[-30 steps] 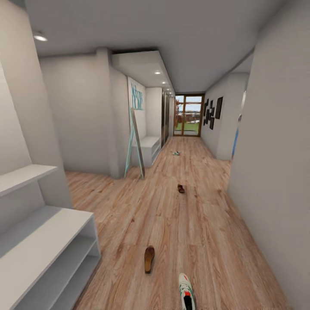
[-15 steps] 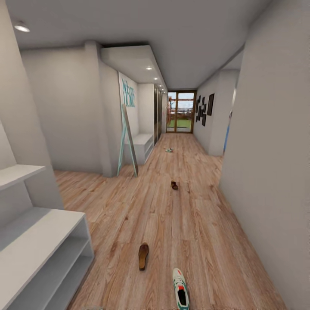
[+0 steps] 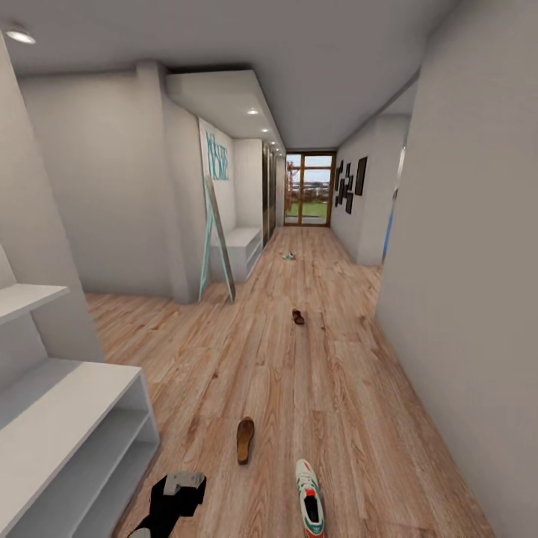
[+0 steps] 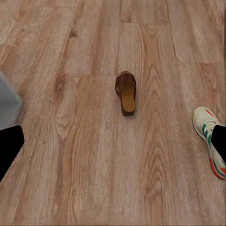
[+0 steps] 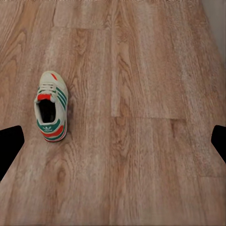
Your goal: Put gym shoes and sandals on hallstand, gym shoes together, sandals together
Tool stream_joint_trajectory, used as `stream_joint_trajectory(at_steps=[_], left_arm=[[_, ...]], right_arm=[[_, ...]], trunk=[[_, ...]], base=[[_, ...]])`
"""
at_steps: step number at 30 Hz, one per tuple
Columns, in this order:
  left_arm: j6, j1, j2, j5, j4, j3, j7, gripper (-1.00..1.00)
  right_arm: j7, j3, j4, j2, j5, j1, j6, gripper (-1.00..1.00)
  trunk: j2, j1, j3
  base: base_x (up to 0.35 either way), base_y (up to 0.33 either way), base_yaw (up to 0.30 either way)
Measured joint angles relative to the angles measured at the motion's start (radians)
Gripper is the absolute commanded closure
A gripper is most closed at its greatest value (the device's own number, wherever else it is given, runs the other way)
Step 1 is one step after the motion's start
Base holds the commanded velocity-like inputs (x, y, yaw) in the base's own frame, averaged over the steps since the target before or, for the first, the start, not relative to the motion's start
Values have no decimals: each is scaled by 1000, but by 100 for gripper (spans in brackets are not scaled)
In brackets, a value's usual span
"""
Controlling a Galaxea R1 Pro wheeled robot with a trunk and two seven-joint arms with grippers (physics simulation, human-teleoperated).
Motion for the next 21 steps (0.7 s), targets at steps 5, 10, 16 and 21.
stream_joint_trajectory(at_steps=[5, 10, 16, 21], left_arm=[[34, -76, -7, 0, 1, -2, 0, -100], [114, -151, -10, 1, 0, -2, -1, -100], [208, -220, -12, 1, 0, 0, -7, -100], [239, -259, -13, 2, 1, 0, -10, -100]], right_arm=[[0, 0, -25, 0, 1, 0, 0, -100], [0, 1, -120, -1, 4, -2, 13, -100], [-1, 1, -304, -3, 6, -4, 120, -100], [-2, 0, -469, -4, 6, -19, 301, -100]], trunk=[[0, 0, -1], [0, 0, -2], [0, 0, -2], [0, 0, -2]], base=[[0, 0, -7], [0, 0, -2], [0, 0, 0], [0, 0, 0]])
